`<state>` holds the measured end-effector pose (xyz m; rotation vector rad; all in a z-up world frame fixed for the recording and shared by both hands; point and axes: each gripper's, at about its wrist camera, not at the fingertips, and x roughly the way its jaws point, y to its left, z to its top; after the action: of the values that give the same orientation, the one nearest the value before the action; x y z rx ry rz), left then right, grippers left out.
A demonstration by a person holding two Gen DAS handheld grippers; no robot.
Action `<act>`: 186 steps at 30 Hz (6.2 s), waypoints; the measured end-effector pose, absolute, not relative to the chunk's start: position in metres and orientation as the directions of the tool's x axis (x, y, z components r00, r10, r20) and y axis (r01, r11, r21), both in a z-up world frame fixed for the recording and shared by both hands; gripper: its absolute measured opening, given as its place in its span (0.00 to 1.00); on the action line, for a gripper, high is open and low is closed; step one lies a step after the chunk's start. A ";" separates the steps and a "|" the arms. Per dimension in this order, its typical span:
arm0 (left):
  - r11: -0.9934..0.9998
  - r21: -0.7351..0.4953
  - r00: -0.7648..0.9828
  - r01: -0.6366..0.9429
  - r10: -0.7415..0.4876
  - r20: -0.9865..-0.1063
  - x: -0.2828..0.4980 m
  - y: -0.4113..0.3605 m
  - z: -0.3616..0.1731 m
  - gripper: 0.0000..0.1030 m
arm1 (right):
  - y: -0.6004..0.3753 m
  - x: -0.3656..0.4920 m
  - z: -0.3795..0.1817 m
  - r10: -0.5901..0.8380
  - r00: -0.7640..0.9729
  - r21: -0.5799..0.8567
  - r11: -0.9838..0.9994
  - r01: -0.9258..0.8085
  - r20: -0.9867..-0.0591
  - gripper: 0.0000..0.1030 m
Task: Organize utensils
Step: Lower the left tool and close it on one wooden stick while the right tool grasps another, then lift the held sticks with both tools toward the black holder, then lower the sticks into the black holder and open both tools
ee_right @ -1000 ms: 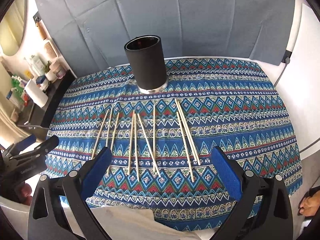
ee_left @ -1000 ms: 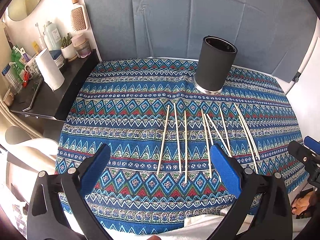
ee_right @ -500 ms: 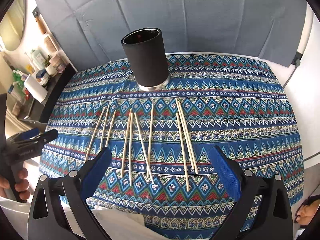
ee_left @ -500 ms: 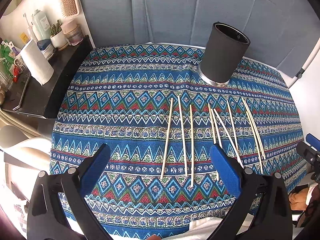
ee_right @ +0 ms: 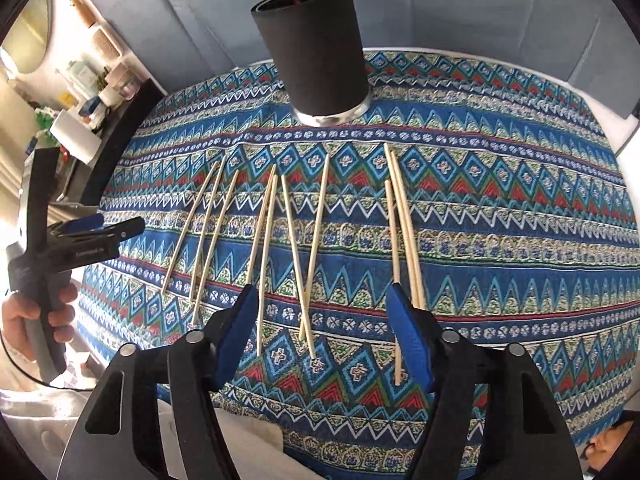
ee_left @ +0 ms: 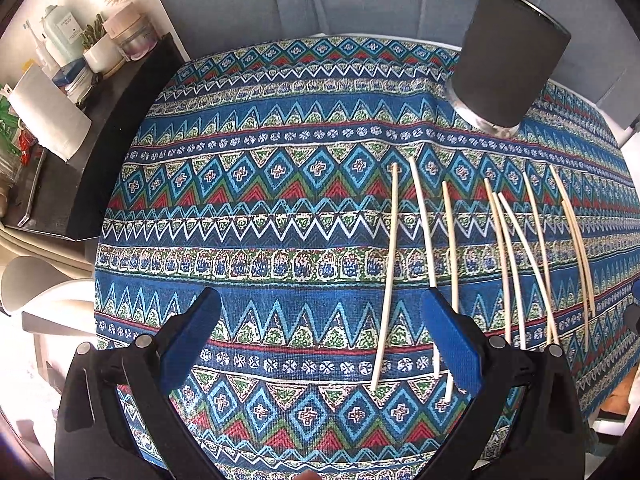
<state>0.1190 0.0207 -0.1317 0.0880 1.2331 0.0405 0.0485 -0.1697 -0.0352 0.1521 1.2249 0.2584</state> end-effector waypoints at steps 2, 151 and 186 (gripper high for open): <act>0.995 0.096 0.310 0.016 0.087 -0.947 0.123 0.025 -0.143 0.95 | -0.164 0.053 -0.046 0.295 0.290 0.263 0.954 -0.145 -0.910 0.53; 0.912 -0.284 0.711 0.295 -0.408 -0.573 0.299 -0.036 0.050 0.05 | -0.202 0.292 0.066 0.513 0.781 0.475 0.820 -0.321 -0.358 0.05; 0.923 -0.204 0.758 0.326 -0.384 -0.527 0.255 -0.017 0.003 0.29 | -0.194 0.271 0.014 0.471 0.773 0.389 0.866 -0.315 -0.424 0.09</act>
<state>0.2553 -0.0169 0.0026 -0.1014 0.5961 -0.3878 0.2714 -0.1944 0.0138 0.3067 0.5364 0.4330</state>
